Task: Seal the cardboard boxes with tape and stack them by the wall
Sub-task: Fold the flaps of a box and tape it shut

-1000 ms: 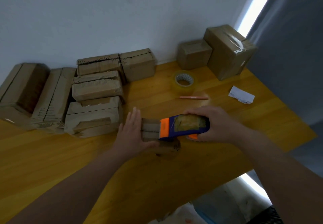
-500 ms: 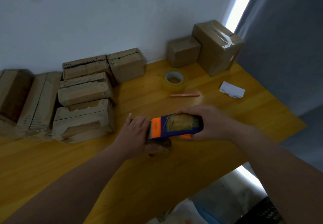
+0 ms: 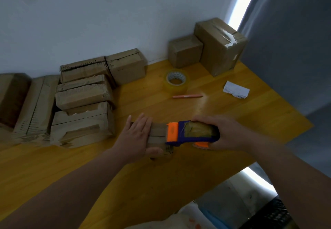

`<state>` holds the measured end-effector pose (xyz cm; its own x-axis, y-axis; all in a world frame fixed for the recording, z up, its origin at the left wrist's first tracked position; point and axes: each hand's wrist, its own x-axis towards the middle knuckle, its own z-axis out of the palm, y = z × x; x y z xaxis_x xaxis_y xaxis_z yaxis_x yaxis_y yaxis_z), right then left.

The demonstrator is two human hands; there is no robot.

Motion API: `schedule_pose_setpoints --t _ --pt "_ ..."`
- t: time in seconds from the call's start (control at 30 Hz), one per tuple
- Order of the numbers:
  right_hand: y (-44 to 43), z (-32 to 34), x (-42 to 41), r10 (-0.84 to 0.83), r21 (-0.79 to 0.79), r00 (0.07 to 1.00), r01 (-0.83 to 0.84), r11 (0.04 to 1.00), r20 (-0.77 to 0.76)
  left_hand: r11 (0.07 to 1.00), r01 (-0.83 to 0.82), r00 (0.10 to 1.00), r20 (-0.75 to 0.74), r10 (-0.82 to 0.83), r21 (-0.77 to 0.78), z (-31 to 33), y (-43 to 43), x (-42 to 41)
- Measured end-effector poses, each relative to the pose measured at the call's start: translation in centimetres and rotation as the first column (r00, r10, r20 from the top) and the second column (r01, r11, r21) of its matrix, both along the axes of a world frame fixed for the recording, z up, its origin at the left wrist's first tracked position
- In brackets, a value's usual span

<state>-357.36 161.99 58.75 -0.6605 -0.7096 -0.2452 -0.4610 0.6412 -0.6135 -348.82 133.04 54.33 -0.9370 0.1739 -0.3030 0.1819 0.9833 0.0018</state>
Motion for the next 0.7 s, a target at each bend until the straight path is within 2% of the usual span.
schedule_pose_setpoints --t 0.17,0.27,0.5,0.7 --pt "-0.2 -1.8 0.6 -0.050 -0.049 0.999 0.049 0.998 -0.018 1.000 -0.023 0.999 0.041 0.023 0.015 -0.3 2.6 0.1" --pt "-0.3 -2.4 1.3 -0.074 -0.091 0.996 0.070 0.993 -0.040 1.000 0.001 1.000 0.015 -0.001 0.015 -1.0 3.6 0.0" --pt "-2.2 -3.1 3.2 -0.132 -0.143 0.991 0.125 0.982 -0.037 0.998 0.037 0.999 0.008 -0.038 0.054 -1.3 0.9 -0.1" --pt "-2.0 -2.7 3.1 -0.092 -0.108 0.994 0.087 0.990 -0.049 0.995 0.050 0.999 -0.019 -0.049 0.087 -1.4 0.5 0.0"
